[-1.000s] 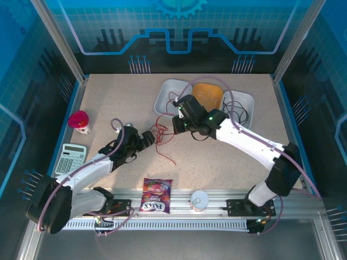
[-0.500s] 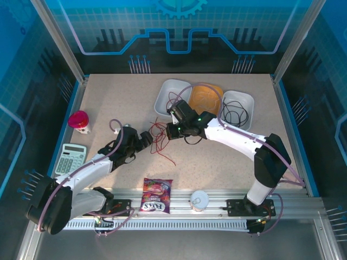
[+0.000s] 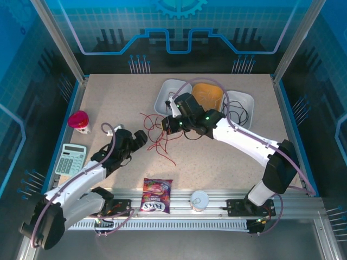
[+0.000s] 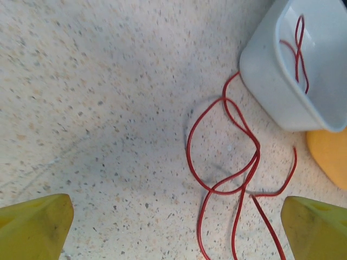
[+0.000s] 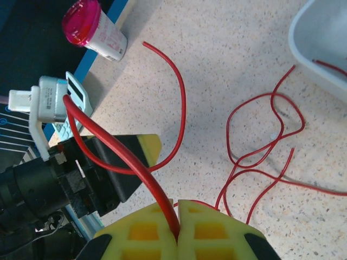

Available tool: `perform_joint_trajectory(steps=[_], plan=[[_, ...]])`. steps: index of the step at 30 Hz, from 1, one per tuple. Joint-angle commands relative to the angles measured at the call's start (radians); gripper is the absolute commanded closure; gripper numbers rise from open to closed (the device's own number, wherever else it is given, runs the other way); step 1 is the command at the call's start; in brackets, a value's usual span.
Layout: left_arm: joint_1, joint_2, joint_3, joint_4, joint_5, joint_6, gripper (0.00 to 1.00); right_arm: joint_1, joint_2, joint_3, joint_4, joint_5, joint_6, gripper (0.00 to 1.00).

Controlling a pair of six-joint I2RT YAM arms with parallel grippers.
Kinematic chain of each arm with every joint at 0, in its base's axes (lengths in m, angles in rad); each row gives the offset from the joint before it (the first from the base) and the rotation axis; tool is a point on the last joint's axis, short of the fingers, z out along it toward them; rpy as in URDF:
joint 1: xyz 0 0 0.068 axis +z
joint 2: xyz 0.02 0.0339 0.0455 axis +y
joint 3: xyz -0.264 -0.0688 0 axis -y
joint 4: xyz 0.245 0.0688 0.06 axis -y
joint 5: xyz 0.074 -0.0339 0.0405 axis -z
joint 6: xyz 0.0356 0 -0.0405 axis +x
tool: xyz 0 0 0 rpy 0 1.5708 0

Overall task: Untangle the cables
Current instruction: Pick up the cable.

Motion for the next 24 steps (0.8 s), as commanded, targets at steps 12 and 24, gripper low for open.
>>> perform_joint_trajectory(steps=[12,24], plan=[[0.049,-0.247,0.053,-0.193,-0.236,0.137,0.01,-0.061,-0.078,0.095,-0.051,-0.011,-0.055,1.0],[0.05,-0.225,0.062,-0.176,-0.192,0.149,0.01,-0.063,0.04,-0.001,-0.04,0.035,0.057,1.0]])
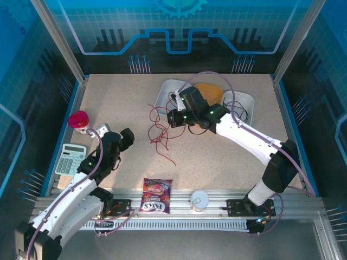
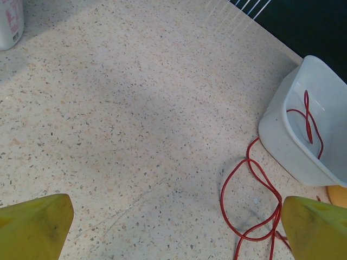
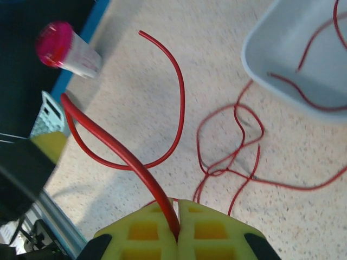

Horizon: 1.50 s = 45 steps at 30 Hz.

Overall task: Untangle the cables
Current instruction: Pick up the cable, then place the cable in the container.

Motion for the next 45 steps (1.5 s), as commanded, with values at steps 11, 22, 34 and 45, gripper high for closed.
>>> perform_joint_trajectory(steps=[11,22,34,45], plan=[[0.013,0.031,0.033,0.013,0.026,0.035,0.01,0.016,0.105,-0.045,0.096,-0.122,0.095,1.0],[0.014,0.024,0.039,-0.01,0.019,0.041,0.01,0.01,0.189,0.1,0.082,-0.147,0.038,1.0],[0.018,-0.007,0.028,-0.023,0.017,0.037,0.01,-0.122,0.216,0.267,-0.019,0.064,-0.065,1.0],[0.02,-0.004,0.025,-0.02,0.059,0.029,0.01,-0.209,0.403,0.324,0.165,0.184,-0.186,1.0]])
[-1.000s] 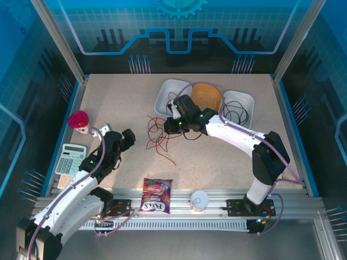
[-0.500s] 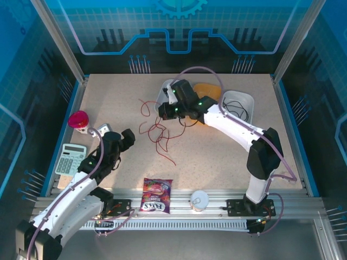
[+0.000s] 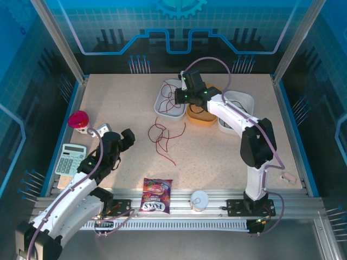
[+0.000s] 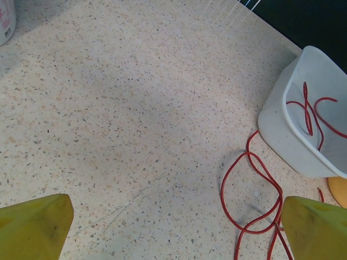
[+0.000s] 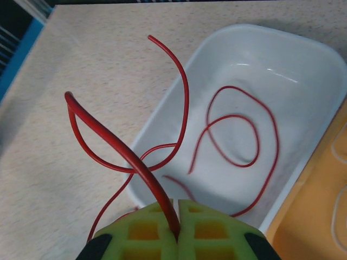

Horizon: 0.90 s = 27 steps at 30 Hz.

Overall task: Untangle the cables
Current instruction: Place the cable in the container.

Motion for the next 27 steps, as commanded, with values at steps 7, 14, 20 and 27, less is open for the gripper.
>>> perform_joint_trajectory(steps=[7,14,20,27], plan=[[0.011,-0.009,0.001,-0.014,0.062,-0.024,0.01,-0.035,0.191,0.156,-0.005,0.067,-0.026,1.0],[0.011,-0.011,0.006,-0.016,0.061,-0.015,0.01,-0.042,0.287,0.254,-0.094,0.138,-0.004,1.0],[0.012,-0.01,0.006,-0.017,0.06,-0.01,0.01,-0.05,0.335,0.33,-0.156,0.132,-0.003,0.71],[0.011,-0.01,0.006,-0.014,0.059,-0.01,0.01,-0.05,0.295,0.322,-0.177,0.13,-0.014,0.57]])
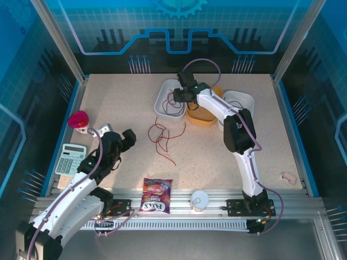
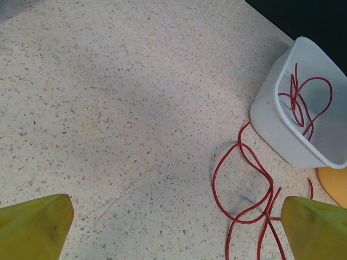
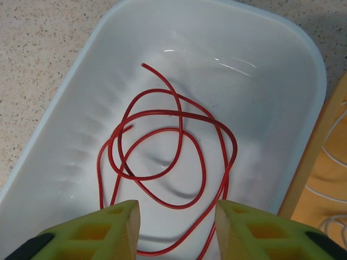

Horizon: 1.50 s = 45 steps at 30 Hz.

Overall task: Untangle the cables
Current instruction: Place the cable in the container, then pick up the cable from the center of the table.

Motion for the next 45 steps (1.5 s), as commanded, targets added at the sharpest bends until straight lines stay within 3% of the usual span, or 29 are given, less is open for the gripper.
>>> perform_joint_trajectory(steps=[1,9,15,27,30,38,45], plan=[[0.009,-0.01,0.006,-0.013,0.017,-0.002,0.01,-0.012,-0.038,0.011,-0.037,0.008,-0.007,0.56],[0.009,0.013,0.012,0.014,0.055,0.017,0.01,0.014,-0.199,-0.129,0.0,0.003,-0.026,0.56],[0.01,0.117,0.043,0.033,0.119,0.015,0.01,0.063,-0.361,-0.317,0.033,0.015,-0.012,0.55],[0.022,0.309,0.121,0.049,0.153,-0.011,0.01,0.306,-0.609,-0.616,-0.068,0.185,-0.013,0.3],[0.029,0.311,0.116,0.047,0.136,-0.034,0.01,0.385,-0.623,-0.644,-0.111,0.216,0.018,0.28],[0.068,0.336,0.108,0.05,0.136,-0.066,0.01,0.532,-0.555,-0.685,-0.113,0.158,0.134,0.29],[0.081,0.358,0.1,0.064,0.131,-0.076,0.01,0.552,-0.405,-0.588,-0.178,0.14,0.139,0.37]])
